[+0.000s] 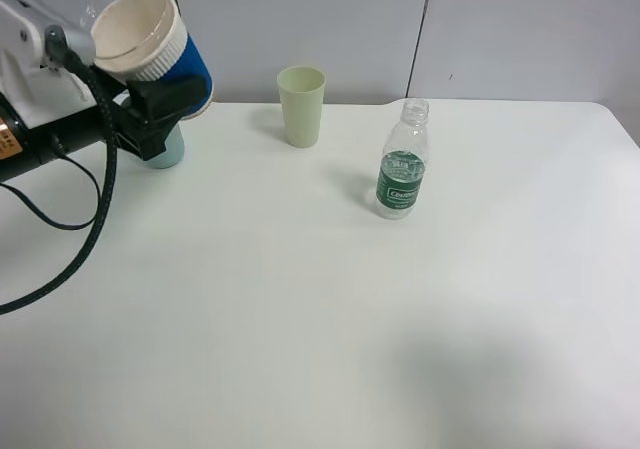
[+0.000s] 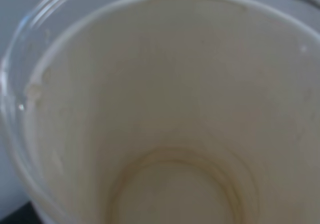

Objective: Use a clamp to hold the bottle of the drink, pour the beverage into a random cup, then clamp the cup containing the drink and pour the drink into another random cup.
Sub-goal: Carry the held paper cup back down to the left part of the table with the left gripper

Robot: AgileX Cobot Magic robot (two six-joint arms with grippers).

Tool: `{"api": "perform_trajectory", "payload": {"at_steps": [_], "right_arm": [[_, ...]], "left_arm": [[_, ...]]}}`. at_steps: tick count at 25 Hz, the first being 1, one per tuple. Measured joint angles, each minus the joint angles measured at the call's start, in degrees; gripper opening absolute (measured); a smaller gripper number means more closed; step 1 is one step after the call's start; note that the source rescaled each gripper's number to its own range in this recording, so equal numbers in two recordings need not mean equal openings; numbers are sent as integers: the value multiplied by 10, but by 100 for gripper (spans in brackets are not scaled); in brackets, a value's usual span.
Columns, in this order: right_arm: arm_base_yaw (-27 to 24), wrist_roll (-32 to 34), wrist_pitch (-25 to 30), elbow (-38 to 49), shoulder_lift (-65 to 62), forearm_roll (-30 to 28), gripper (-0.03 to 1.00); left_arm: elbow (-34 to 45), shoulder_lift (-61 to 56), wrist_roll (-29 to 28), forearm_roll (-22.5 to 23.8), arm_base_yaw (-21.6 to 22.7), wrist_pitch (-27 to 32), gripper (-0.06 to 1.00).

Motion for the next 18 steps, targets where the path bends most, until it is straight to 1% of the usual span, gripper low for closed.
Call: {"api": "perform_trajectory", "payload": {"at_steps": [2,5,10,13,18], "right_arm": [[0,0,0,0,0,0,78],[0,0,0,0,0,0,78],[0,0,0,0,0,0,78],[0,0,0,0,0,0,78],[0,0,0,0,0,0,78]], "left_arm": [[3,14,-1,1,11,2,0],[3,47,6,2,16,3,0],[2,125,63,4,23,-1,0],[2,173,94,-8,24,-28,0],[2,230,122,-40,24,-76,0]]}}
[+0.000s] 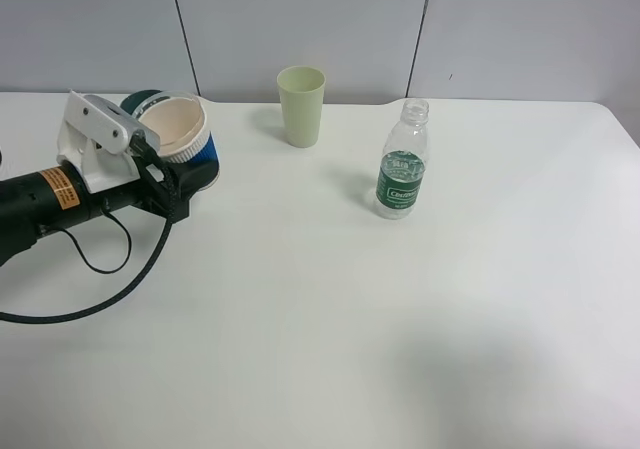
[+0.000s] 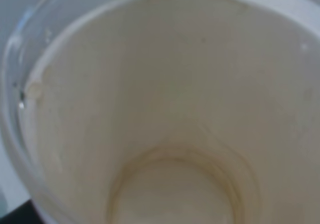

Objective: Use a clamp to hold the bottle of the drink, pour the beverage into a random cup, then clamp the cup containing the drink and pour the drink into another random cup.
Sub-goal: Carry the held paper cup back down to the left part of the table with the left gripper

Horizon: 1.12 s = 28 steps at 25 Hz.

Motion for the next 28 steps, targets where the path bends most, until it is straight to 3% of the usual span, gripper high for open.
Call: {"api": "perform_trajectory", "payload": {"at_steps": [13,28], "right_arm": [[0,0,0,0,0,0,78],[0,0,0,0,0,0,78]], "left_arm": [[0,84,75,-54,0,-10,0],[0,144,78,-57,0,-23,0]]}}
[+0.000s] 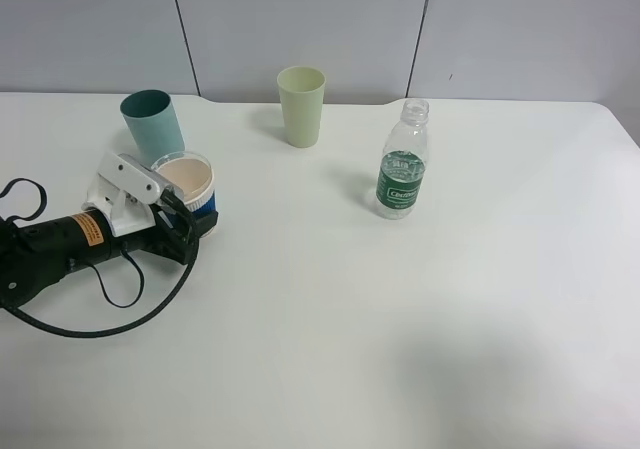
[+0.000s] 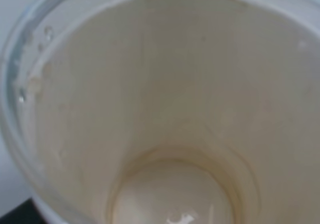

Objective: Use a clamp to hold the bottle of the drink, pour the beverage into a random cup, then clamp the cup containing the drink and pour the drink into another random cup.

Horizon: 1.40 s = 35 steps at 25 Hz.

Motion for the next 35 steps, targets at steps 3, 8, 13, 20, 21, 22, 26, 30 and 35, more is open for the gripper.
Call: {"api": "perform_trajectory", "payload": {"at_steps": [3,8,13,20,21,22,26,30,35], "right_arm": [[0,0,0,0,0,0,78],[0,0,0,0,0,0,78],[0,0,0,0,0,0,78],[0,0,0,0,0,0,78],[0,0,0,0,0,0,78],[0,0,0,0,0,0,78],[0,0,0,0,0,0,78],[0,0,0,0,0,0,78],[0,0,0,0,0,0,78]], "left_arm": [[0,0,0,0,0,0,0],[0,3,-1,-1,0,1,57],[6,-8,-1,-1,0,3,97],[88,-93,2,-12,0,3,98],[105,-110,2,-19,0,3,98],[120,-128,2,-27,0,3,98],[169,-203,2,-59,0,4,98],[179,-288,0,-83,0,21,98],[179,-409,-18,-99,0,86,98]]}}
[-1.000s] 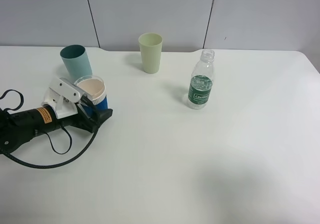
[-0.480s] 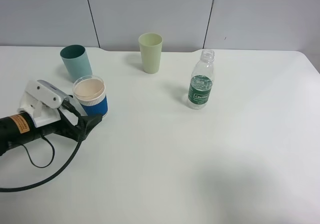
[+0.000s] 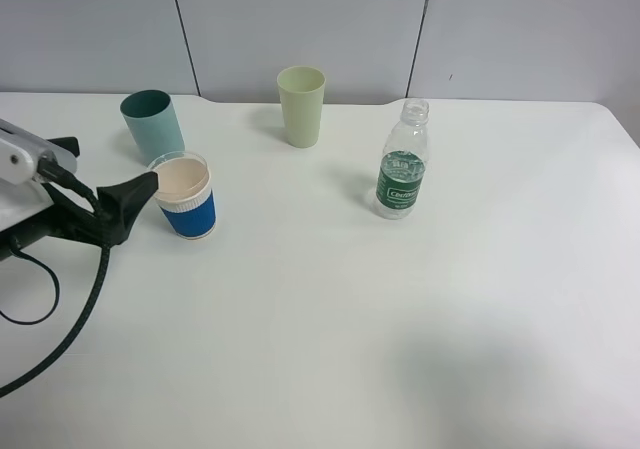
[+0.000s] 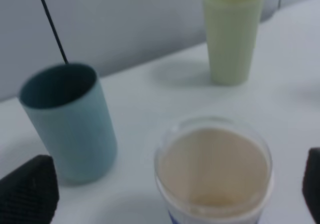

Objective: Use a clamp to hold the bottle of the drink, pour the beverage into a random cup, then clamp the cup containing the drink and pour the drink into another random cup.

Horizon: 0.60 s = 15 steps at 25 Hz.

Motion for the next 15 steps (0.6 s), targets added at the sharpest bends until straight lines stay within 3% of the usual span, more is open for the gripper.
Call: {"api": "perform_trajectory", "payload": {"at_steps": [3,6,10,15], "right_arm": [[0,0,0,0,0,0,78],[0,0,0,0,0,0,78],[0,0,0,0,0,0,78],[0,0,0,0,0,0,78]], "left_arm": [[-14,-81,-26,-10,0,68,98],[-45,-166,-60,-16,0,185,98],[-108,-278,-92,-22,0,391,98],[-194,-401,-88,-62,0,645,99]]}}
